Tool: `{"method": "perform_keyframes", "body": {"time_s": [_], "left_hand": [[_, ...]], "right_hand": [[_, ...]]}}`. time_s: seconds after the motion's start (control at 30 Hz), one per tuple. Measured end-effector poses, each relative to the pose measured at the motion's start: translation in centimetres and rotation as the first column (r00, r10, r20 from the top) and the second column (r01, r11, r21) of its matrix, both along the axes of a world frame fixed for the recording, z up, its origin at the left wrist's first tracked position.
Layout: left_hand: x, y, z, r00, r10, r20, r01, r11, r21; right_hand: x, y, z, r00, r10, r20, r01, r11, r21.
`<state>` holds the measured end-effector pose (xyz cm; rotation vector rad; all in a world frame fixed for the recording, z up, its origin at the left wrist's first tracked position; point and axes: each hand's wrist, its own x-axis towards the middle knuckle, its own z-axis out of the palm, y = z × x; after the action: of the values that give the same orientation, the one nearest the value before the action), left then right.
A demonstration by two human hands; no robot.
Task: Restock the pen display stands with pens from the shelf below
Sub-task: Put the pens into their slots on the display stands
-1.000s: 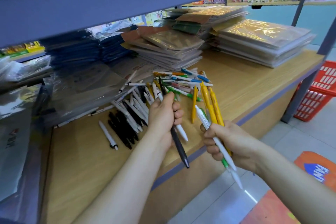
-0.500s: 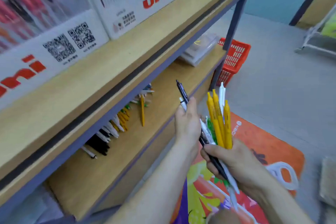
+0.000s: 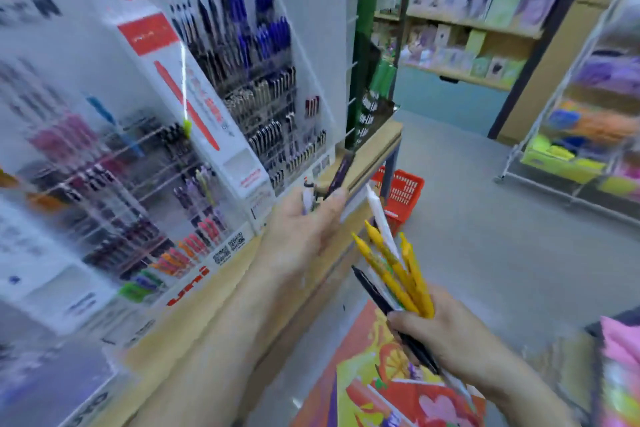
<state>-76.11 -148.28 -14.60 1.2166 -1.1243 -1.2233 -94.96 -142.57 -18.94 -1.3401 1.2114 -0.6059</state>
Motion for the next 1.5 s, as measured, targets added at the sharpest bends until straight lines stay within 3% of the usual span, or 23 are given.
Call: {"method": "perform_keyframes", "body": {"time_s": [0.07,0.17,0.27,0.37,0.43,0.53,0.63,0.7,0.77,0.83,1.1,1.33,1.5], "left_hand": [[0.2,0.6,3.7,0.991,-0.062,0.121,0.069,0.996,-0.051],[1.3,1.5,6.5,0.988,-0.07,0.14,0.074,0.997,-0.029],[3.3,2.6,7.6,0.984,0.046,0.175,-0.043,0.999,-0.017],[5.8,4.2,9.1,0.97,0.211,0.118,-0.203,0.976,-0.076],[8.1,5.5,10.3,0.929,0.367,0.053,-0.353,0.919,-0.173],[12.6,8.2,12.4,0.834,0.548,-0.065,-0.54,0.785,-0.304],[17.3,11.5,13.6,0.813,0.572,-0.106,-0.566,0.736,-0.372],[19.8,13.7,13.5,0.822,0.562,-0.091,-0.553,0.751,-0.36],[21.7,15.8,12.8,0.826,0.558,-0.075,-0.551,0.773,-0.313],[23.2,17.7,11.9,0.839,0.54,-0.064,-0.536,0.8,-0.269],[28.1,20.1,9.4,0.84,0.542,0.001,-0.529,0.821,-0.217],[31.5,18.2,9.7,0.819,0.573,0.027,-0.561,0.81,-0.17],[32.1,15.5,9.9,0.843,0.533,0.069,-0.519,0.841,-0.154]], "right_hand": [[0.6,-0.6,2.3,0.998,0.063,-0.024,-0.064,0.996,-0.057],[1.8,-1.3,4.8,0.981,0.191,-0.004,-0.19,0.973,-0.127],[3.2,-1.4,6.4,0.953,0.302,-0.018,-0.3,0.937,-0.178],[5.1,-1.3,7.1,0.92,0.39,-0.043,-0.391,0.9,-0.195],[6.4,-1.0,7.6,0.881,0.471,-0.045,-0.471,0.864,-0.176],[8.4,-0.4,8.4,0.838,0.538,0.086,-0.529,0.842,-0.11],[11.2,0.2,8.8,0.805,0.509,0.303,-0.526,0.85,-0.03],[13.7,0.5,7.8,0.826,0.445,0.345,-0.472,0.882,-0.007],[17.1,1.5,7.1,0.855,0.276,0.44,-0.341,0.937,0.073],[21.1,3.1,7.3,0.81,0.214,0.546,-0.33,0.936,0.122],[30.0,6.7,6.6,0.834,0.266,0.484,-0.364,0.923,0.121],[31.7,4.8,6.6,0.882,0.215,0.419,-0.259,0.964,0.05],[31.9,1.2,6.4,0.873,0.254,0.415,-0.291,0.956,0.028]]}}
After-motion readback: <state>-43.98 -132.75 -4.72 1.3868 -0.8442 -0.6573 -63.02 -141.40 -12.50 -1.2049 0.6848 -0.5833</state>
